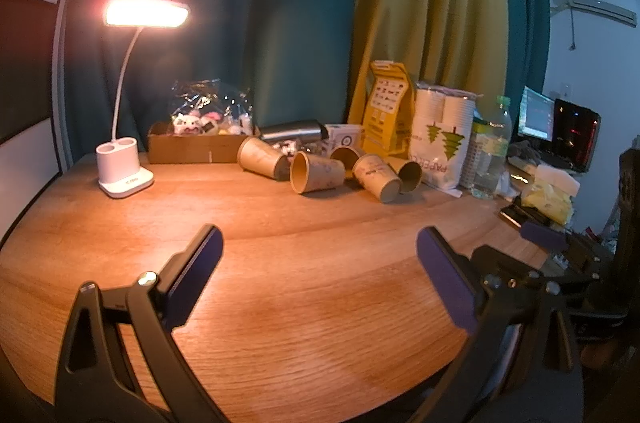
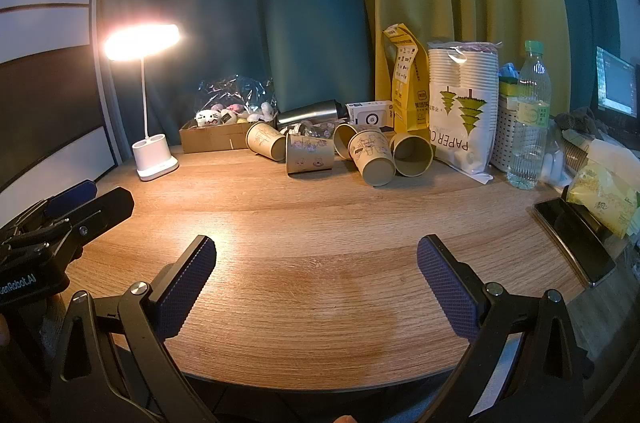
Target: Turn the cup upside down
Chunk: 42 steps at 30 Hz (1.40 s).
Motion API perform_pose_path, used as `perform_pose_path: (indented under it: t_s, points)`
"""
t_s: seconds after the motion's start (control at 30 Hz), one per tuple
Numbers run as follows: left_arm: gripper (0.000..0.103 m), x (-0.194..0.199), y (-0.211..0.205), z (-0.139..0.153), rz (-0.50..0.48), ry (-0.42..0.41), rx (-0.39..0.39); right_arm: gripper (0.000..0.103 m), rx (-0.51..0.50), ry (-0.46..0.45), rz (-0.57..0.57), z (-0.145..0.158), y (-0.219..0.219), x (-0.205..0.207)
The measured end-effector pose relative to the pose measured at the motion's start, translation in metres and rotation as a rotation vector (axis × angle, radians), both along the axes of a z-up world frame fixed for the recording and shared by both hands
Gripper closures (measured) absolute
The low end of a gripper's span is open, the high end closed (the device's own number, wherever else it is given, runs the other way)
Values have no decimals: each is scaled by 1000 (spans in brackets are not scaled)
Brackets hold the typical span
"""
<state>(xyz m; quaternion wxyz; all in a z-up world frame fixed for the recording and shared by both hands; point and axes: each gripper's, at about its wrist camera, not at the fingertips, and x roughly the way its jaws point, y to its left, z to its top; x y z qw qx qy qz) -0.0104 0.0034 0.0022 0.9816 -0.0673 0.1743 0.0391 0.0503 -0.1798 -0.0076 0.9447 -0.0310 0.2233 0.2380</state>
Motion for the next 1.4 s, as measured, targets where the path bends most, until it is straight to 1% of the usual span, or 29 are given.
perform_pose_path:
  t_s: [0.73,1.13,1.23,1.3,1.33,1.4]
  points:
    - [4,1,4,0,3,2,-2,1,1,-2,-1,1,0,1]
    - [4,7,8,-2,9,21,8,1,3,-6,-2,-1,-1,0]
    - [4,13,9,-2,4,31,14,1,0,-9,4,-1,-2,2]
    - [4,25,7,0,-17,45,33,1,-13,-15,4,-1,-4,6]
    - [4,36,7,1,-30,67,36,1,-22,-16,1,-2,-5,10]
    - [4,58,11,2,-51,111,0,1,-28,-10,-11,-3,-8,21]
